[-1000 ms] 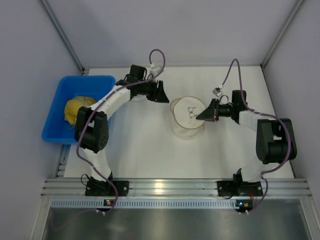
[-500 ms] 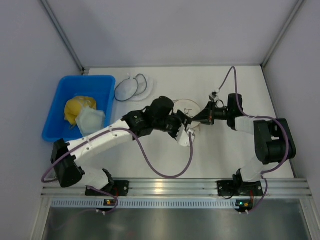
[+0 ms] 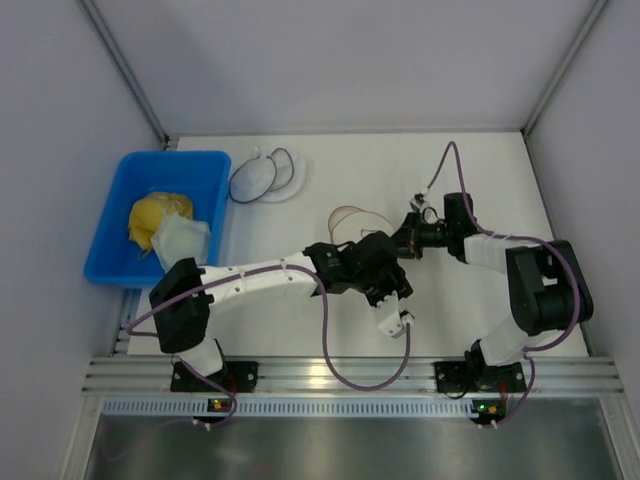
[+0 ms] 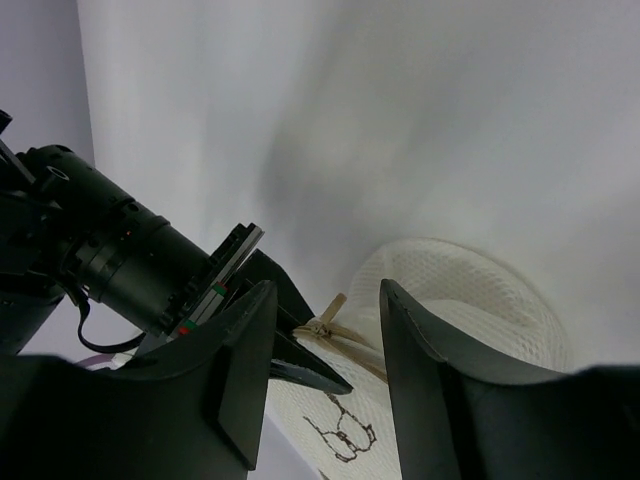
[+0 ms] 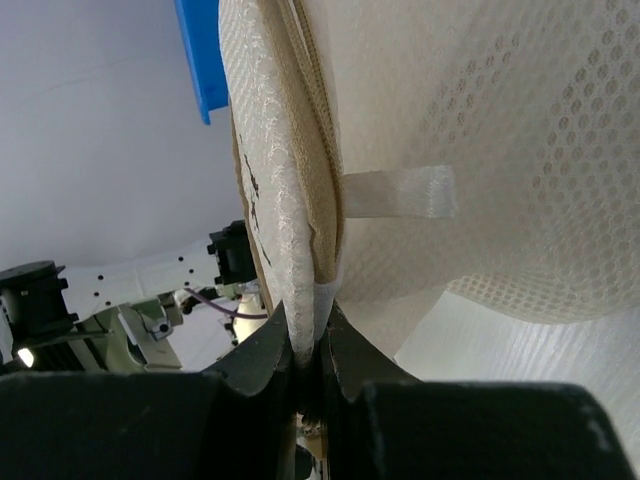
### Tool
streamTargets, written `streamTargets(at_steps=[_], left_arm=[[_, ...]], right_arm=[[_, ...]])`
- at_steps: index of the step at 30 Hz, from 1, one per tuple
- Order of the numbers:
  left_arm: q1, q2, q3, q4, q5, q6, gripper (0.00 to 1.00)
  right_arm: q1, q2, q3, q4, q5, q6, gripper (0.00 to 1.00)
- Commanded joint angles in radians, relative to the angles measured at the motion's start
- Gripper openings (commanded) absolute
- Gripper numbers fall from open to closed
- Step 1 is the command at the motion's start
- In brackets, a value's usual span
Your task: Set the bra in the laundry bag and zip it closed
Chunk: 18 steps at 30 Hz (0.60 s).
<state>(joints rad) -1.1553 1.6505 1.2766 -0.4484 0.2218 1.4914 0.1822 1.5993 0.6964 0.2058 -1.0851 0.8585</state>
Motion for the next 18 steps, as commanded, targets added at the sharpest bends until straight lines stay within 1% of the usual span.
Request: streamTargets(at_steps=[1,9,12,13,15,17,18], left_arm=[[0.000,0.038,0.053,0.007,-0.061,0.040,0.51],[0.002,0.083,0.044,0.040,-0.157,0.067,0.50],[0.003,0.095,0.046,0.069,-0.179,0.070,0.46],[0.005,0.101,0.047,0.076,-0.182,0.067,0.41],[0.005,0.109,0.055,0.080,-0.197,0.069,0.33],[0.005,0.111,0.052,0.077,-0.206,0.070,0.16],[0.006,0.108,0.049,0.074,-0.205,0.070,0.10]], right_arm=[[0.025,-0.050,0.041,-0.037,0.028,-0.032,0.00],[0.045,-0.065,0.040,-0.049,0.022,-0.035,0.00],[0.053,-0.079,0.037,-0.065,0.031,-0.047,0.00],[0.056,-0.081,0.037,-0.069,0.037,-0.055,0.00],[0.066,-0.087,0.040,-0.074,0.037,-0.062,0.00],[0.071,-0.088,0.040,-0.075,0.039,-0.068,0.00],[0.071,-0.088,0.043,-0.077,0.039,-0.073,0.00]])
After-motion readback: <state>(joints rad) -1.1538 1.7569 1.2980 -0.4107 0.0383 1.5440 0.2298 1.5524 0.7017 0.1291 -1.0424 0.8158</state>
